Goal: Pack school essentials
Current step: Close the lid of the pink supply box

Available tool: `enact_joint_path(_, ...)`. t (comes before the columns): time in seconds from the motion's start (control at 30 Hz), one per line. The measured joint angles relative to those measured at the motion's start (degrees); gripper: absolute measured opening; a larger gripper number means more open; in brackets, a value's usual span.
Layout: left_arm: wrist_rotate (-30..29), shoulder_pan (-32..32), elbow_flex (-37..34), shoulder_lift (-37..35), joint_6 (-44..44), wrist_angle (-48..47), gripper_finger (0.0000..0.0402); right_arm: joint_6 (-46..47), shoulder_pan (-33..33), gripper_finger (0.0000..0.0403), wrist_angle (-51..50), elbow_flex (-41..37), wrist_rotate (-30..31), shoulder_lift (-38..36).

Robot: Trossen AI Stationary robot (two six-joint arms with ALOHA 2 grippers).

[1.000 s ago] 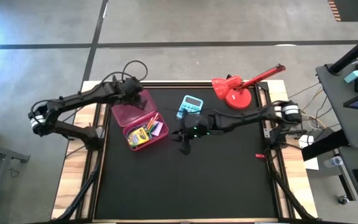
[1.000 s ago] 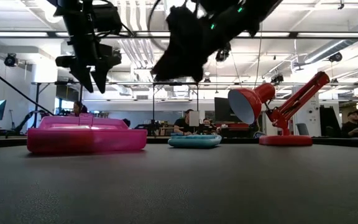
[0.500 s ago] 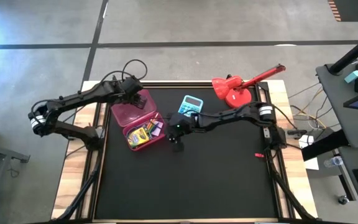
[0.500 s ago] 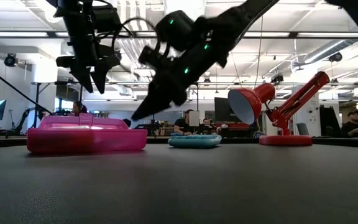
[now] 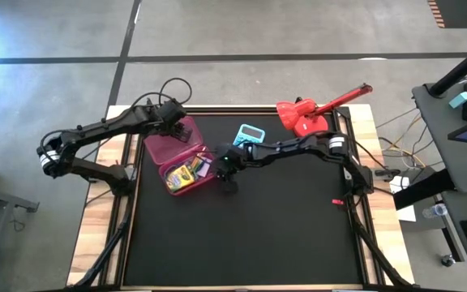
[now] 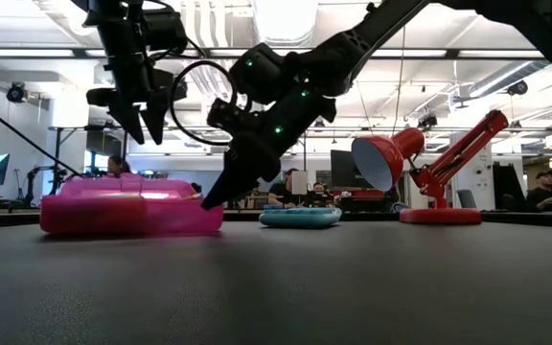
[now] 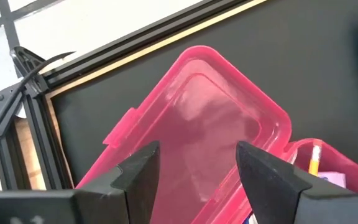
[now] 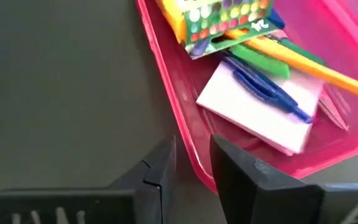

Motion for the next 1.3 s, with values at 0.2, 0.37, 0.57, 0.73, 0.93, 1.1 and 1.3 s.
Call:
enact_joint_path(0.2,0.1,0.0,0.0,0.0,0.0,0.0,0.0193,0.4,0.0,0.0081,-4.0,0.0,0.0,-0.5)
enact_joint_path(0.37,0.2,0.0,0.0,0.0,-0.1,0.0,0.0193,1.2,0.0,0.0075,-10.6,0.0,-0.1,-2.0)
enact_joint_path(0.57,0.1,0.0,0.0,0.0,-0.2,0.5,0.0193,1.4,0.1,0.0075,-22.7,-0.3,-1.4,-6.0)
enact_joint_path(0.73,-4.3,0.3,0.0,0.7,-0.2,1.7,0.0193,1.4,0.1,0.0072,-29.9,-0.4,-4.3,-9.5)
enact_joint_path(0.93,-4.8,2.1,-0.2,4.6,-1.5,3.2,0.0193,3.2,0.1,0.0072,-30.9,-1.9,-4.2,-10.8)
enact_joint_path(1.1,-5.0,5.7,-1.1,9.6,-1.5,2.3,0.0193,4.3,0.3,0.007,-30.6,-2.2,-4.1,-10.8)
enact_joint_path(1.3,-2.3,10.2,-1.1,12.8,-0.9,2.3,0.0193,4.3,1.0,0.0071,-29.5,-2.2,-4.1,-10.8)
